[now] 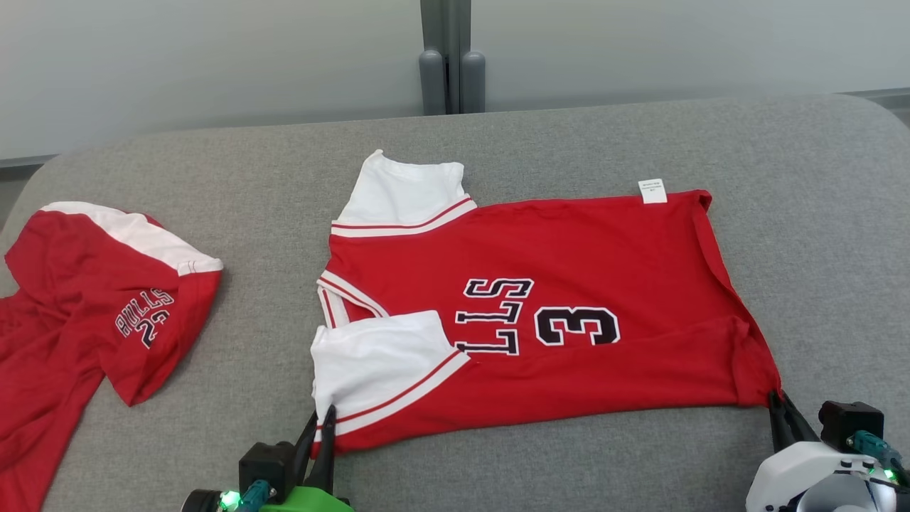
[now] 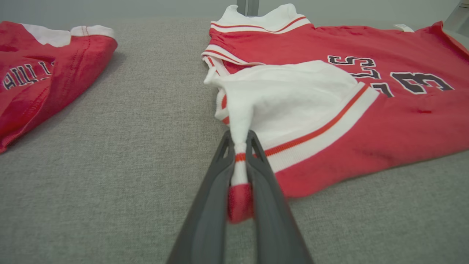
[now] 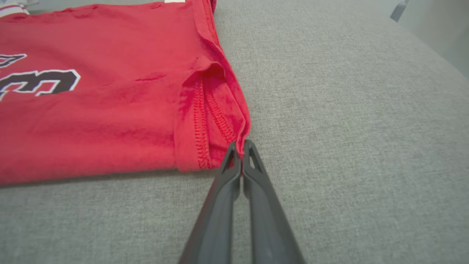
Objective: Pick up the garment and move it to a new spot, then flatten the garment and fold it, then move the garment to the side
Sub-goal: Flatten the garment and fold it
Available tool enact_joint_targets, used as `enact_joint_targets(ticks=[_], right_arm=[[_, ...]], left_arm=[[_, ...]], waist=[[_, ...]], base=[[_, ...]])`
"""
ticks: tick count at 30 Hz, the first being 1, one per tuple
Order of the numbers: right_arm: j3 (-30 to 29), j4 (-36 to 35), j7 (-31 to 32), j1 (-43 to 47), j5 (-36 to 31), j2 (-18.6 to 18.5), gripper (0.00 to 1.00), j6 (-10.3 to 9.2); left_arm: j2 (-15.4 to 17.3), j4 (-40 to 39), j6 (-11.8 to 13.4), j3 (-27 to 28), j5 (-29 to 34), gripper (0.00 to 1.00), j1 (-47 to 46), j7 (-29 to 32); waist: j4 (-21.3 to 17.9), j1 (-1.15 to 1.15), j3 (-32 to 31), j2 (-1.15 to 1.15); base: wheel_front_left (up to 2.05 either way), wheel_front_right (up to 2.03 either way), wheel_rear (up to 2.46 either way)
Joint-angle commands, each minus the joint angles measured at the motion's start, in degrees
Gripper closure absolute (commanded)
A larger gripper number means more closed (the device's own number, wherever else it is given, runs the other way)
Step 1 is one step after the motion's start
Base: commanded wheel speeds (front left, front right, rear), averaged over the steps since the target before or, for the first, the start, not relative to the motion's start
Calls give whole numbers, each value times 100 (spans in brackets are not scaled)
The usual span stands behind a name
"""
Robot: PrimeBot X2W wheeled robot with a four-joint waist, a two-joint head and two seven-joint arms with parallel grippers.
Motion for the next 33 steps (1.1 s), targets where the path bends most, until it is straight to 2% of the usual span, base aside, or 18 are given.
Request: enact_joint_targets(ticks=[1,3,4,5,6,14,20,24,26,29,31,33], right_arm=[[-7,-29,29,80,68,33,100,-13],[-2,-21,64,125,149,99,100,-13],[-11,-13,92,148,170,109,100,-13],[-35,-25,79,152,187,115,73,-13],[-101,-50,44,137,208,133,0,-13],[-19,-585,-127,-171,421,272,0,-12],[261,-1251,-215,-567,460,296,0,-11],[500,-1515,-141,-987,440,227,0,-11],[589,-1623,-73,-1247,467,200,0,-11],[753,-1715,-9,-1660,536,147,0,-11],[871,-1741,12,-1932,567,124,0,-11],[984,-1754,13,-2167,597,110,0,-11]], left_arm=[[30,16,16,0,9,100,68,1],[31,57,72,6,-19,100,74,2],[30,68,98,7,-27,60,66,2],[30,77,113,8,-26,6,55,2],[30,87,117,6,-19,0,40,2],[34,-524,136,261,9,0,-253,1],[161,-1126,-93,429,125,0,-822,2],[346,-981,-273,340,225,0,-1619,102],[410,-815,-379,272,135,0,-2100,441],[681,-579,-511,81,125,0,-2912,1002],[817,-364,-577,-95,-175,0,-3355,1584],[1122,-287,-590,-456,-414,0,-3880,2096]], waist=[[-3,0,4,0],[-3,0,-1,0],[0,0,-3,0],[3,0,-2,0],[6,0,1,0],[-52,0,115,0],[-210,0,454,0],[-362,0,855,0],[-442,0,1116,0],[-604,0,1483,0],[-735,0,1692,0],[-865,0,1878,0]], base=[[0,0,0],[0,0,0],[0,0,0],[0,0,0],[0,0,0],[0,0,0],[0,0,0],[0,0,0],[0,0,0],[0,0,0],[0,0,0],[0,0,0]])
